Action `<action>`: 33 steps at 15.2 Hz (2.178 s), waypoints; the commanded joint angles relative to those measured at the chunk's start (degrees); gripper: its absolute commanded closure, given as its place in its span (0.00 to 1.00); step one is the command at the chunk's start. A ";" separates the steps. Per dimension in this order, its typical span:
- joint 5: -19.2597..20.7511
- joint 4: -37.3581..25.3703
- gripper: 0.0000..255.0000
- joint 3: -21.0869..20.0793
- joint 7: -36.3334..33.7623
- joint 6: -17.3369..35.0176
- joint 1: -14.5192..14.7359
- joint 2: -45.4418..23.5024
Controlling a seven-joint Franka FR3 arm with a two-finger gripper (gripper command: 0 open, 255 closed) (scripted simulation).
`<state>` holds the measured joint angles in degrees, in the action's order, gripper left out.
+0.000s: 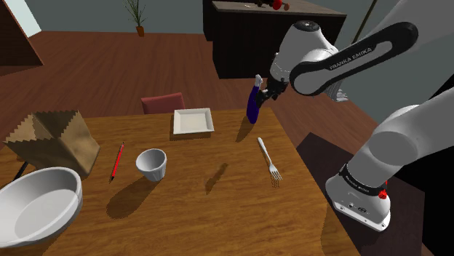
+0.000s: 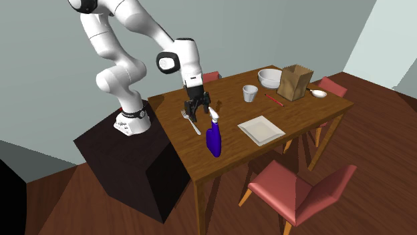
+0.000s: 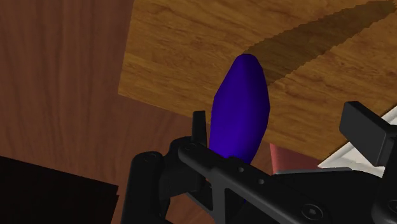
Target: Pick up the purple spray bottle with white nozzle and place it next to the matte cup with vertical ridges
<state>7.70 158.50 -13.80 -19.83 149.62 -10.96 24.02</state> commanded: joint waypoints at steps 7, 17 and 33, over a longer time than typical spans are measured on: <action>12.14 -1.35 0.00 -6.64 -11.14 12.90 -9.40 -11.71; 16.40 -2.02 0.00 -8.05 -14.28 14.86 -11.97 -14.55; 8.31 -2.51 1.00 -4.96 -7.49 9.73 -7.39 -9.52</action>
<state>17.06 156.15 -19.24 -28.27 160.17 -18.94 13.80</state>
